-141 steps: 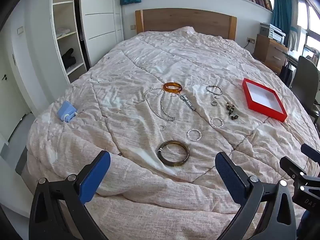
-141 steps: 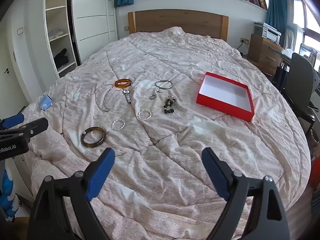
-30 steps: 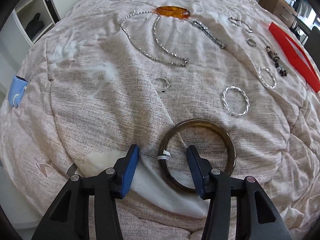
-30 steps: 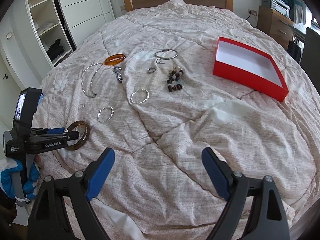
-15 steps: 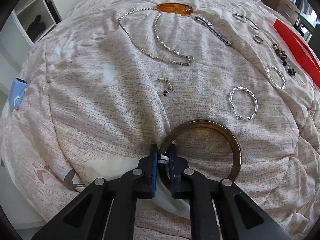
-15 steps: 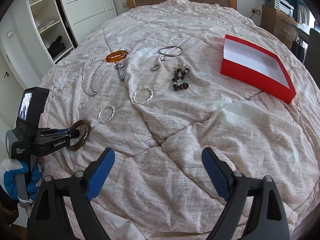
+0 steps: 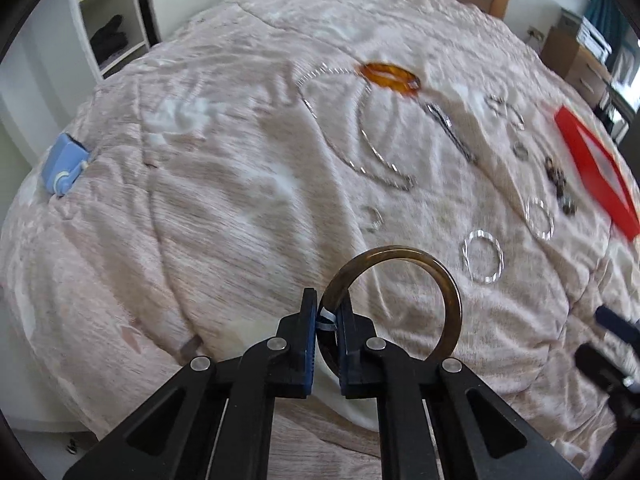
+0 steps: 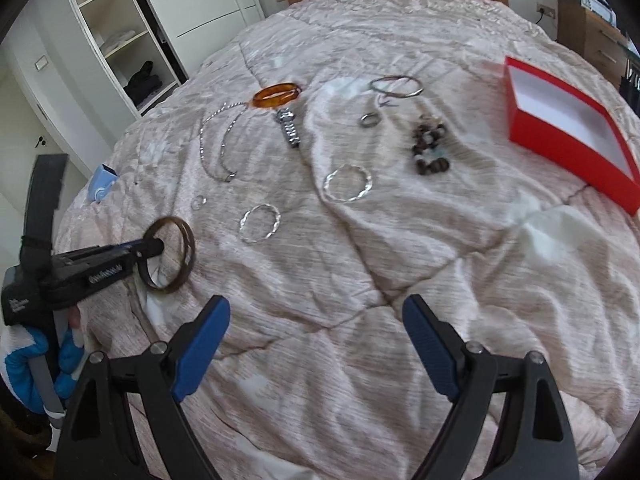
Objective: Organize jewelry
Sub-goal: 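Grasp a silver twisted hoop earring with the right gripper while the left holds the bangle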
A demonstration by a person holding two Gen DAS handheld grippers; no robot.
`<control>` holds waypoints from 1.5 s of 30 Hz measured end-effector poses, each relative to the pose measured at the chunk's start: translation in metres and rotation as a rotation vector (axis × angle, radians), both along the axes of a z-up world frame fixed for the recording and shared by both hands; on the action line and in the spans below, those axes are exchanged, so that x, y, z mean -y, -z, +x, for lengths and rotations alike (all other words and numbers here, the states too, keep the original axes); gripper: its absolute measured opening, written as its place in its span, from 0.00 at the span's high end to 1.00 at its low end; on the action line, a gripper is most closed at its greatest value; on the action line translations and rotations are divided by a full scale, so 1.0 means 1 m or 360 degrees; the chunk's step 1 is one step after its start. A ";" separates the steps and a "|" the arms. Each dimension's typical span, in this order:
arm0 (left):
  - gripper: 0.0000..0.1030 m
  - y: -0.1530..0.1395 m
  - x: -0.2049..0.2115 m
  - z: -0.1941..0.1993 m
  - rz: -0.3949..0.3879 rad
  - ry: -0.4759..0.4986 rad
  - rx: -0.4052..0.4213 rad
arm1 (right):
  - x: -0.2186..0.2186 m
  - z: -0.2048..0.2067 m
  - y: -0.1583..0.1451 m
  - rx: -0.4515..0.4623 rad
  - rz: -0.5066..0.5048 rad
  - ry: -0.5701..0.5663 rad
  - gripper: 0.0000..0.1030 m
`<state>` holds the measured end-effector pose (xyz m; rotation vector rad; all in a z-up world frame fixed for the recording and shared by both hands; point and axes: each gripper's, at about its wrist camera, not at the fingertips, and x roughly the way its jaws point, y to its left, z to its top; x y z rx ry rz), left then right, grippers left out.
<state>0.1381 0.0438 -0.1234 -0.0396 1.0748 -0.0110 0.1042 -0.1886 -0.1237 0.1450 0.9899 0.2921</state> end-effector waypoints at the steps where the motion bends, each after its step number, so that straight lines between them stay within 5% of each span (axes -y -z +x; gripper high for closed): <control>1: 0.91 -0.001 0.000 0.003 -0.0007 -0.0014 0.0012 | -0.001 0.000 0.001 -0.0004 0.0005 -0.0005 0.15; 10: 0.91 -0.009 -0.017 0.015 -0.0028 -0.0096 0.0055 | -0.038 0.032 0.010 -0.0028 0.0076 -0.0179 0.18; 14: 0.91 -0.007 -0.027 0.018 -0.0046 -0.0140 0.0050 | -0.052 0.055 0.024 -0.0096 0.0101 -0.0213 0.37; 18: 0.91 -0.006 -0.036 0.019 -0.0072 -0.0162 0.0055 | -0.055 0.070 0.035 -0.0144 0.0133 -0.0193 0.43; 26: 0.91 -0.001 -0.042 0.021 -0.0117 -0.0166 0.0045 | -0.067 0.087 0.043 -0.0165 0.0094 -0.0177 0.44; 28: 0.91 -0.002 -0.043 0.021 -0.0121 -0.0165 0.0047 | -0.070 0.090 0.044 -0.0168 0.0068 -0.0169 0.49; 29: 0.91 -0.002 -0.042 0.021 -0.0121 -0.0165 0.0048 | -0.070 0.091 0.044 -0.0167 0.0054 -0.0165 0.62; 36: 0.91 -0.015 -0.034 0.016 -0.0102 -0.0140 0.0083 | -0.066 0.082 0.036 -0.0140 0.0065 -0.0190 0.63; 45: 0.91 -0.051 -0.005 0.006 -0.0083 -0.0079 0.0171 | -0.032 0.047 -0.009 -0.0002 0.0080 -0.0123 0.63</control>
